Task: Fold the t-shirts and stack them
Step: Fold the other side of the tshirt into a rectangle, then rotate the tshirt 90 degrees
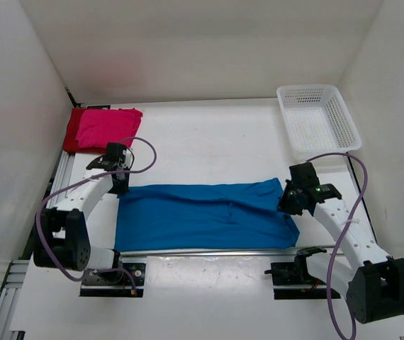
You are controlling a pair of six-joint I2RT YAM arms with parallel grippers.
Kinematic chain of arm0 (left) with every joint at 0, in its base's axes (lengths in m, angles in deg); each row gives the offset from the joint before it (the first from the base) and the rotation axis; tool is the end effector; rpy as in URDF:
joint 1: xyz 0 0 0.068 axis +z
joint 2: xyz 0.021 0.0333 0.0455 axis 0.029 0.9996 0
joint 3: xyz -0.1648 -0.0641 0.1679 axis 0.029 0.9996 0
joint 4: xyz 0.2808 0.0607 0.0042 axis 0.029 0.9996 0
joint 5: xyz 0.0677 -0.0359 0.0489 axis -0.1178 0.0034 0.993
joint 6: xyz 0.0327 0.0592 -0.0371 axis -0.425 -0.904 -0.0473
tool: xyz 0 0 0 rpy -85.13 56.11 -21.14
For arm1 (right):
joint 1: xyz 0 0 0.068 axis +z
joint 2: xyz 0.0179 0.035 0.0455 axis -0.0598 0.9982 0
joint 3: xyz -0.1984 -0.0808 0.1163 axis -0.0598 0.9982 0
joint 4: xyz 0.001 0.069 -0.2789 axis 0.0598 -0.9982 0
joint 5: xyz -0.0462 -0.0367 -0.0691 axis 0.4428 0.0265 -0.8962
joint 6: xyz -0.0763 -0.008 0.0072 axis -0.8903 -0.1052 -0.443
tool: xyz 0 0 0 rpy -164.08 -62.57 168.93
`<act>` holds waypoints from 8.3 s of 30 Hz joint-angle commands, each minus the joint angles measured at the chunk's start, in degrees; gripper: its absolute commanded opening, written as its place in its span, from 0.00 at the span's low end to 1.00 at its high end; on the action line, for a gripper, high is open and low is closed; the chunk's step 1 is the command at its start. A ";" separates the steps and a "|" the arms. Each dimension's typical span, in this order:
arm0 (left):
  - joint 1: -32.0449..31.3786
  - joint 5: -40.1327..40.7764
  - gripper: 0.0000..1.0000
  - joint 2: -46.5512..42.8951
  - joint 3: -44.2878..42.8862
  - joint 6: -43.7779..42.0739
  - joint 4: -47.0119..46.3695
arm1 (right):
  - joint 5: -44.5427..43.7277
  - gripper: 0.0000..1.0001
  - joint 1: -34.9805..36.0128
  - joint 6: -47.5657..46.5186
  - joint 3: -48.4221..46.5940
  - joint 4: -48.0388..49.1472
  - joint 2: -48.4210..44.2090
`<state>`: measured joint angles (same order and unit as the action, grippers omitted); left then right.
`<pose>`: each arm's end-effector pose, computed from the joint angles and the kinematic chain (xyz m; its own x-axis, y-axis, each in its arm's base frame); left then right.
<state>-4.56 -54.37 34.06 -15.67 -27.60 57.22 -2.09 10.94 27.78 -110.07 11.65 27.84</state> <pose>0.2947 -0.0185 0.1309 -0.9271 0.1012 -0.3609 0.0318 0.9806 0.1933 0.2359 0.0545 0.1581 -0.8060 0.3746 -0.4582 0.3047 0.9264 0.2215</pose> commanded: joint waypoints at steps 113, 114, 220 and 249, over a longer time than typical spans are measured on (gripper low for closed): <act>7.36 3.15 0.72 13.92 -15.04 0.01 6.12 | -6.28 0.68 1.11 2.22 -24.40 -1.81 35.03; 6.84 3.15 0.72 14.53 -15.74 0.01 6.11 | -7.24 0.70 1.10 2.24 -25.54 -1.81 36.36; 7.00 3.06 0.78 -4.69 -5.99 0.01 15.43 | 1.37 1.00 7.24 -11.39 -34.80 9.96 35.51; 12.37 3.68 0.99 -51.29 4.29 0.01 23.24 | 12.79 0.63 45.04 36.59 -11.40 27.09 36.80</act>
<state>8.60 -51.94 -17.17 -11.82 -27.62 78.79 9.63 55.22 58.45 -122.51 35.01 63.10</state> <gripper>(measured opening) 0.990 0.633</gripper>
